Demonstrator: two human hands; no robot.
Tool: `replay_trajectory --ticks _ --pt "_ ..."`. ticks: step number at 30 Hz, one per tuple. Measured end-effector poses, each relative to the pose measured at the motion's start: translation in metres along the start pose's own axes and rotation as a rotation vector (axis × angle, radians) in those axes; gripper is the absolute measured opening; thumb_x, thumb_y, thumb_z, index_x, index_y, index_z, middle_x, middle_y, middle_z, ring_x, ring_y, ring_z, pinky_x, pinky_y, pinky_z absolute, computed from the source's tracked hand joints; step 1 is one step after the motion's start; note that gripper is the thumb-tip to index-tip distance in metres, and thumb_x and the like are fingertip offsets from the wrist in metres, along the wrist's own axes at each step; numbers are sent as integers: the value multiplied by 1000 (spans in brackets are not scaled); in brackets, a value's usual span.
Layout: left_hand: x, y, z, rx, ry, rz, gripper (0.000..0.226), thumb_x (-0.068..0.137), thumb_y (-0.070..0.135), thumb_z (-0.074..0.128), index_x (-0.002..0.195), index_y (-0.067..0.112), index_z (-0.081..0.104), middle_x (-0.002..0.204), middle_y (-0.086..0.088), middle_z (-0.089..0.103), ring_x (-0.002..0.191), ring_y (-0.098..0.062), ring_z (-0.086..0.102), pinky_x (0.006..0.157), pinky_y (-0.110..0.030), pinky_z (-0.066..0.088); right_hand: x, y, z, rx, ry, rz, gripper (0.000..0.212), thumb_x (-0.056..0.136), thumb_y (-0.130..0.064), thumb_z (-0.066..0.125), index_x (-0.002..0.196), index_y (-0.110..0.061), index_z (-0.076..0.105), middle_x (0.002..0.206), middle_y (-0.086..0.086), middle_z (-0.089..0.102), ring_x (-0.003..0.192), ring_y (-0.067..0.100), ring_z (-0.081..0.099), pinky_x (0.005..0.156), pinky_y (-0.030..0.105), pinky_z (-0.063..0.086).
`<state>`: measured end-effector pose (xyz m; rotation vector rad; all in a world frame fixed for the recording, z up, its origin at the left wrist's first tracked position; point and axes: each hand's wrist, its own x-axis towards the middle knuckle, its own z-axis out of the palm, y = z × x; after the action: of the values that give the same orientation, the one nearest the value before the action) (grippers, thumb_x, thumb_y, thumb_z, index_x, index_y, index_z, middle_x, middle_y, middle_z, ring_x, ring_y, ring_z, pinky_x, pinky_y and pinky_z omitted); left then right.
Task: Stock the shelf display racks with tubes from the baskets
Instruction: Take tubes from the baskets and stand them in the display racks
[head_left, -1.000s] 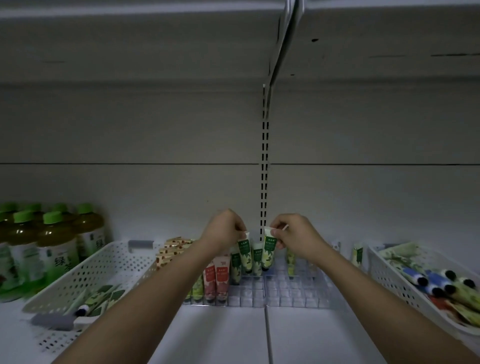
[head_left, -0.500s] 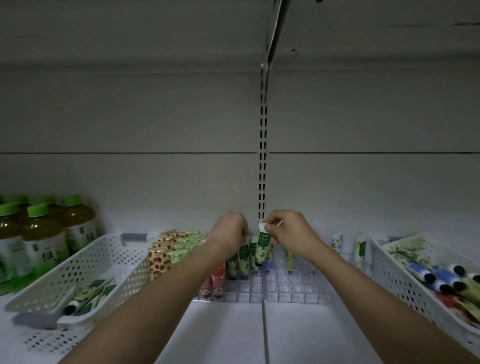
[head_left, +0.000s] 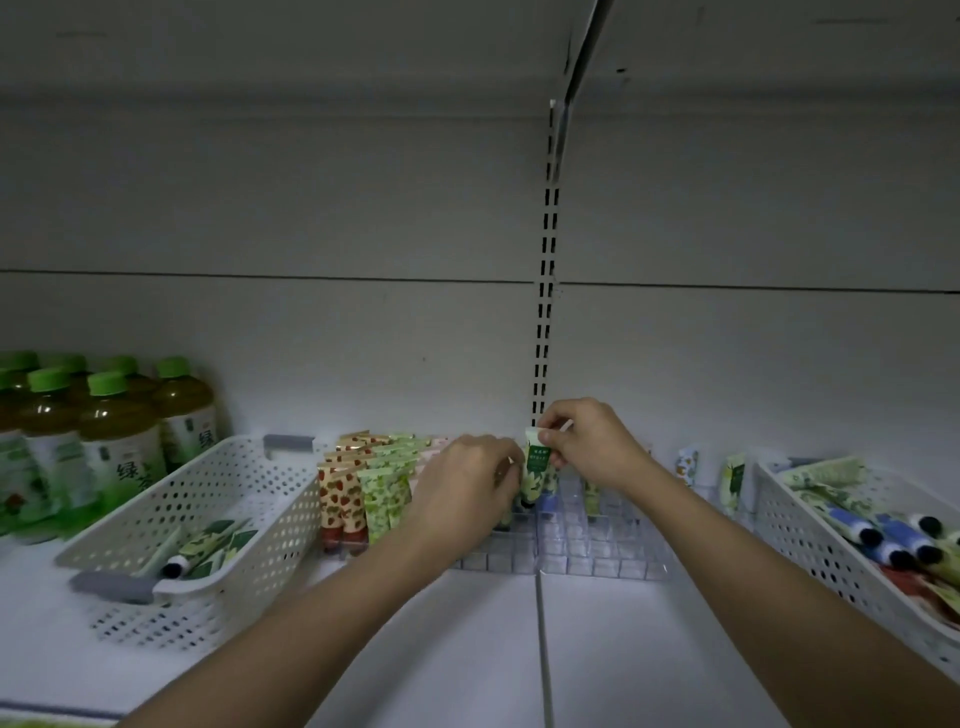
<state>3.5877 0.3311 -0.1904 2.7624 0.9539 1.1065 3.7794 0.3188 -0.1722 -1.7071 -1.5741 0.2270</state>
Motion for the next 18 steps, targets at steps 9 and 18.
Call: replay_trajectory --ticks 9,18 --pt "-109 -12 31 26 -378 -21 38 94 45 42 126 32 59 122 11 59 112 -13 50 91 -30 43 -2 -5 2 -63 -42 23 12 95 -8 61 90 -15 69 95 3 68 63 13 68 65 26 57" --pt "-124 -15 41 102 -432 -65 48 95 57 33 139 42 44 144 10 41 131 -15 31 105 -37 23 -4 -8 18 -165 -72 24 11 94 -7 62 94 -11 72 86 9 70 70 20 68 69 31 57"
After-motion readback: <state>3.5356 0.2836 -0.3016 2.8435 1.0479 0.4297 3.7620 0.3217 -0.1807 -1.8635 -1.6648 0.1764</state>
